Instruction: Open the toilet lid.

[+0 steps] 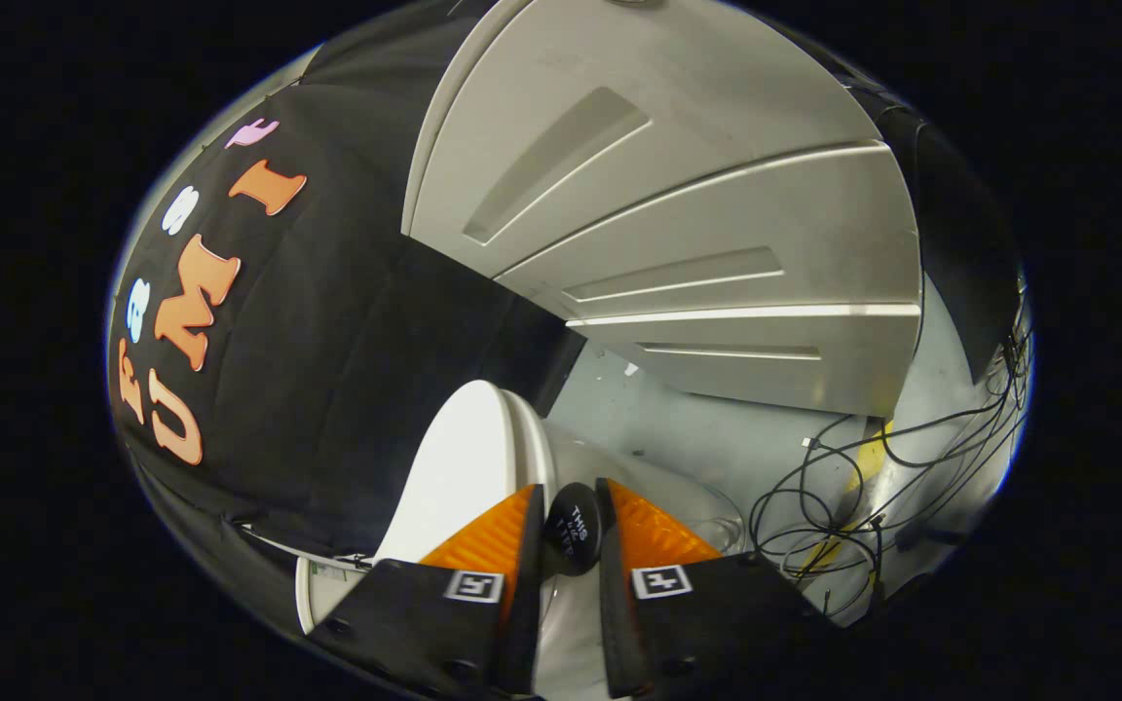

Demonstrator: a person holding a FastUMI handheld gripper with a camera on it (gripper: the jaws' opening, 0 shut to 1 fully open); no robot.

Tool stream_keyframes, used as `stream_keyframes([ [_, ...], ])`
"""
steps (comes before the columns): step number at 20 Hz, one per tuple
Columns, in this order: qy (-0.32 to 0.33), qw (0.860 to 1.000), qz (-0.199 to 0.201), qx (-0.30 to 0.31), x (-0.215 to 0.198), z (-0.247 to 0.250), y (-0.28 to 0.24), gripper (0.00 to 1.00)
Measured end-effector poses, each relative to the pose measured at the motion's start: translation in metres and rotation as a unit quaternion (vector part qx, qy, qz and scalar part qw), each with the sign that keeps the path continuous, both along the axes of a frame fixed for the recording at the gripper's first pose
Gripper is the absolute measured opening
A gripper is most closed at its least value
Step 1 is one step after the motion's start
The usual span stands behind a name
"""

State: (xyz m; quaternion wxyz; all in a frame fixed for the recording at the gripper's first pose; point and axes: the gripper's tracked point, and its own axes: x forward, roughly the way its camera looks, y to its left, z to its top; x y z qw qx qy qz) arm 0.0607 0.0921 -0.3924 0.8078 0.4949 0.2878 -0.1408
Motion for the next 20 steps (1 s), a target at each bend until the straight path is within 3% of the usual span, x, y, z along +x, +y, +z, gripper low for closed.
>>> stream_keyframes([
  [2,-0.008,1.0,0.004,0.006,-0.002,0.005,0.005,0.25],
  [4,-0.023,1.0,0.005,-0.013,-0.003,0.019,-0.002,0.24],
  [5,-0.028,0.999,0.012,-0.035,0.0,0.018,0.006,0.12],
  [12,-0.097,0.991,0.029,-0.082,0.012,0.08,0.012,0.12],
  [16,-0.144,0.976,0.031,-0.163,0.043,0.117,0.015,0.12],
  [20,-0.158,0.956,0.062,-0.24,0.054,0.15,0.024,0.11],
])
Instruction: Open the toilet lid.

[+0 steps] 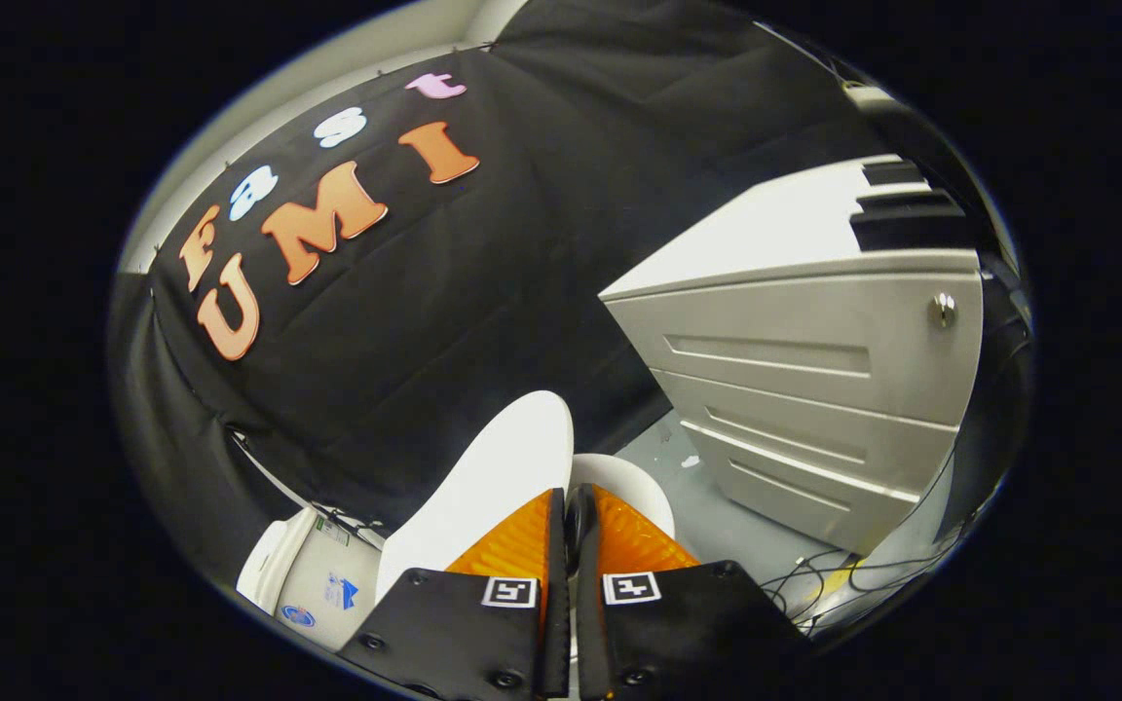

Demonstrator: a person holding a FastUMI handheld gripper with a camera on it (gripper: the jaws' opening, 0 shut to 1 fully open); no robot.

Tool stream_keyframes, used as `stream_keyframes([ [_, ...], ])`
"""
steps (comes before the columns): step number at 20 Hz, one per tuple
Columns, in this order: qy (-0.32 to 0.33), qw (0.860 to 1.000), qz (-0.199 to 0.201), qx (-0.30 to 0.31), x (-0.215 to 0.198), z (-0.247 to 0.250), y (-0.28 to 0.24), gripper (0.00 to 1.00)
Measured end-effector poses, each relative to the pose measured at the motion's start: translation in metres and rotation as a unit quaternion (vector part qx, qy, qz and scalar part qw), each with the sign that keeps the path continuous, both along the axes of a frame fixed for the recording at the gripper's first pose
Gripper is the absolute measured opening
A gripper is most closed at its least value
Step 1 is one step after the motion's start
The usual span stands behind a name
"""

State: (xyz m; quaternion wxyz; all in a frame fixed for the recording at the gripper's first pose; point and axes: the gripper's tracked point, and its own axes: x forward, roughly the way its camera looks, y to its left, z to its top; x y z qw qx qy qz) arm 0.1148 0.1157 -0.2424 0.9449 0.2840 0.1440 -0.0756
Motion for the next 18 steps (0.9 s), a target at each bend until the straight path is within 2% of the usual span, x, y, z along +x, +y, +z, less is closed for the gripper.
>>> stream_keyframes([
  [6,-0.027,0.999,0.019,-0.012,0.004,0.06,0.031,0.1],
  [11,-0.066,0.996,0.028,-0.047,0.006,0.119,0.075,0.1],
  [18,-0.08,0.991,0.03,-0.1,0.009,0.159,0.115,0.1],
])
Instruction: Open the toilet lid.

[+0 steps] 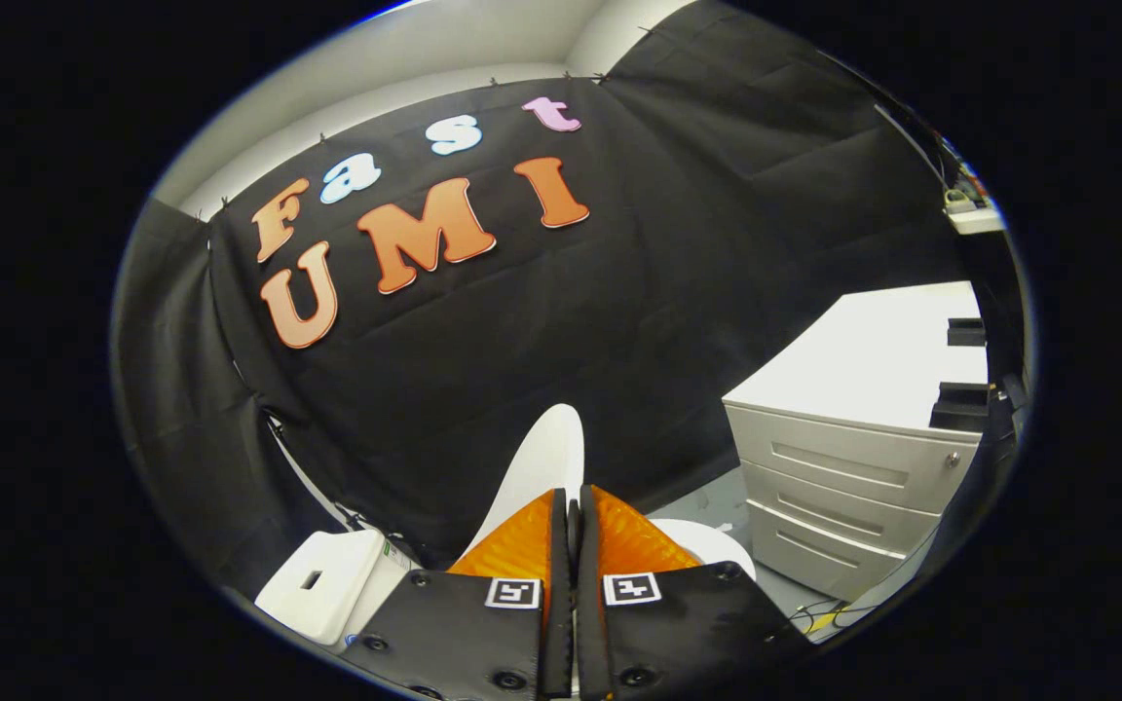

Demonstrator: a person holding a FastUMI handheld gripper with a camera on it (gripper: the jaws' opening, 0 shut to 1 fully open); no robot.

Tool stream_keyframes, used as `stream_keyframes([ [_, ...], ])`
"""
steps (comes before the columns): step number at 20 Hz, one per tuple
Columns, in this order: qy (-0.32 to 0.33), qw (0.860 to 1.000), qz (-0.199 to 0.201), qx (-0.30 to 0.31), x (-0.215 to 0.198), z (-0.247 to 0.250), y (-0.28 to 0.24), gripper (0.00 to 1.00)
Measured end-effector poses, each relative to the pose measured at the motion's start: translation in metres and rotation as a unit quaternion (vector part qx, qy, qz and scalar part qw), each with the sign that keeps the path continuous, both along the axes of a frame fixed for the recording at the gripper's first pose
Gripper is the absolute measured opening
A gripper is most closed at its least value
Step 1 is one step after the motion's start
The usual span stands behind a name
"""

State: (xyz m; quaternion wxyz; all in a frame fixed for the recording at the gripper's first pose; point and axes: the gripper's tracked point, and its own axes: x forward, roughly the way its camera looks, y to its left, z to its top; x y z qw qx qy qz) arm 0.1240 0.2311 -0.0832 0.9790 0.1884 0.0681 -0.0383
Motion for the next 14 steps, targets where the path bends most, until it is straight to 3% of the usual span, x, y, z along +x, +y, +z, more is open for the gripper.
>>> stream_keyframes([
  [14,-0.039,0.989,0.062,-0.13,0.004,0.077,0.114,0.12],
])
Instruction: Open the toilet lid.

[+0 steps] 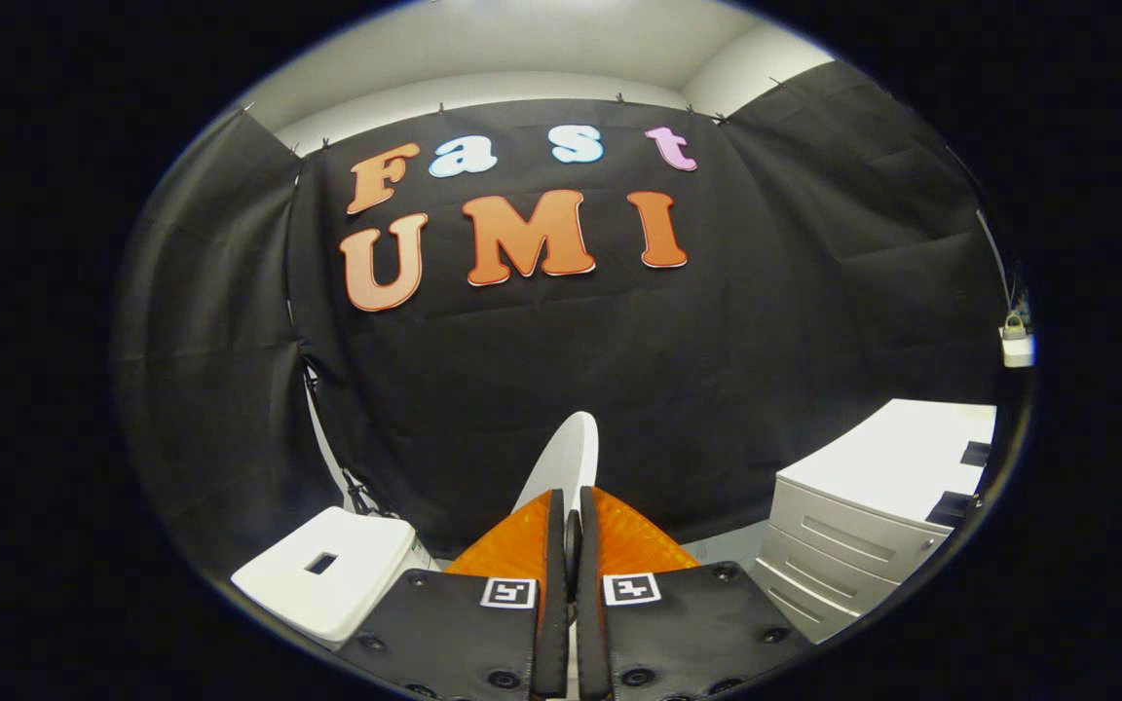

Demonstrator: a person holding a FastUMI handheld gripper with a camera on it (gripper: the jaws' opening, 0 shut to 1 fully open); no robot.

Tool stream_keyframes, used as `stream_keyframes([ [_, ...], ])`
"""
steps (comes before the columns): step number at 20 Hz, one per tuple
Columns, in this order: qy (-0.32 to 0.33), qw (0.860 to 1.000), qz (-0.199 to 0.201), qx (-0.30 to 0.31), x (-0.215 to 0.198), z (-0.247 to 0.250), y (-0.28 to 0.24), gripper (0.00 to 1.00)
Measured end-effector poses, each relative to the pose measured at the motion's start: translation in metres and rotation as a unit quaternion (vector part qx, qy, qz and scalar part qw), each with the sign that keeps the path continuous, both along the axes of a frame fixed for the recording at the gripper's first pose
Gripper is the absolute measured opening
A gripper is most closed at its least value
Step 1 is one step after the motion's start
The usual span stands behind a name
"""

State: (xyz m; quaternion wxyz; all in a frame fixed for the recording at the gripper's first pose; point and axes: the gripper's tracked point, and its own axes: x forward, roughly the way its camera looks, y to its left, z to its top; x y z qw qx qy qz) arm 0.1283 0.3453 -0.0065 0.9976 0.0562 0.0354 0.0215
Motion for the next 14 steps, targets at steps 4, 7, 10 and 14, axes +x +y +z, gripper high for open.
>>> stream_keyframes([
  [4,-0.014,0.999,0.024,-0.036,-0.005,0.017,0.046,0.12],
  [7,-0.025,0.997,0.036,-0.06,-0.01,0.027,0.075,0.12],
  [10,-0.037,0.995,0.051,-0.076,-0.015,0.034,0.107,0.12],
  [14,-0.043,0.992,0.075,-0.087,-0.021,0.043,0.148,0.12],
])
